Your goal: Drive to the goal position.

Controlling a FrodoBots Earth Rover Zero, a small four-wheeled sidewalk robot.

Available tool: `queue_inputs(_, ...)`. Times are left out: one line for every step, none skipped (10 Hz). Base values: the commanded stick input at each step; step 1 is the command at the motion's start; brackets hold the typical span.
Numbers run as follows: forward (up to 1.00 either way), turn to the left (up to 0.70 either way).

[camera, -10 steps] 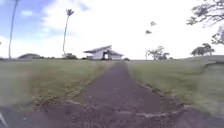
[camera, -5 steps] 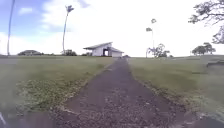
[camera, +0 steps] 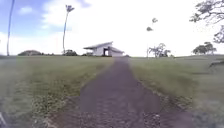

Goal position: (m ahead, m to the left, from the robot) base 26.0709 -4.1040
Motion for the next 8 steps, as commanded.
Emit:
queue_inputs(0.70, 0.00)
queue_inputs(0.70, 0.00)
queue_inputs(0.70, 0.00)
queue_inputs(0.70, 0.00)
queue_inputs(0.70, 0.00)
queue_inputs(0.70, 0.00)
queue_inputs(0.70, 0.00)
queue_inputs(0.70, 0.00)
